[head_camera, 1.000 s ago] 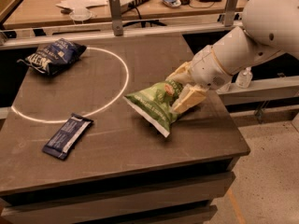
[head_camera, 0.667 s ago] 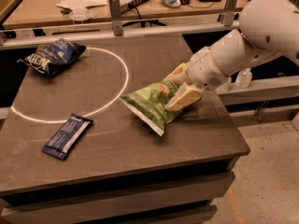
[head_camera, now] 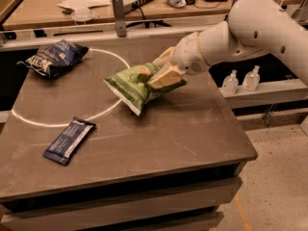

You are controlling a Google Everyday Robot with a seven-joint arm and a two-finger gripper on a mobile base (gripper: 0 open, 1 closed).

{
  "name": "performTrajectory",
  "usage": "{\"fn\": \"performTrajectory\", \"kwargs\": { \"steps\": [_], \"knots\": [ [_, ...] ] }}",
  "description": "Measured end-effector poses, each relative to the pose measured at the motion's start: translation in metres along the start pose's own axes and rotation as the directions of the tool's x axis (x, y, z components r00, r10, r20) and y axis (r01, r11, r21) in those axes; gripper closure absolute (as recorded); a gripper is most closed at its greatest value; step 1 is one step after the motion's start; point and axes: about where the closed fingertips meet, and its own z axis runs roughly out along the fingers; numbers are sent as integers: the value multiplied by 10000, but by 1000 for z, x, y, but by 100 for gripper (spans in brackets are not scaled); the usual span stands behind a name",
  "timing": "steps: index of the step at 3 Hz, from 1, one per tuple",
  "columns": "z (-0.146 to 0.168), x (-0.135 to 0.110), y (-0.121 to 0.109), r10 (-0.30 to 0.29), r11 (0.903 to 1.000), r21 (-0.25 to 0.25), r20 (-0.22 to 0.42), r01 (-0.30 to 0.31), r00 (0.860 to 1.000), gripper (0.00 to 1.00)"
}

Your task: Move green jalapeno chip bag near blue chip bag

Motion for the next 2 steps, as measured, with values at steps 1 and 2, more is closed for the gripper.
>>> {"fn": "performTrajectory", "kwargs": {
  "steps": [1,2],
  "knots": [
    [27,-35,-59,-298,9954,919,193,279,9994,100],
    [52,-53,-91,-477,9898,1353,222,442,9986,100]
  ]
}}
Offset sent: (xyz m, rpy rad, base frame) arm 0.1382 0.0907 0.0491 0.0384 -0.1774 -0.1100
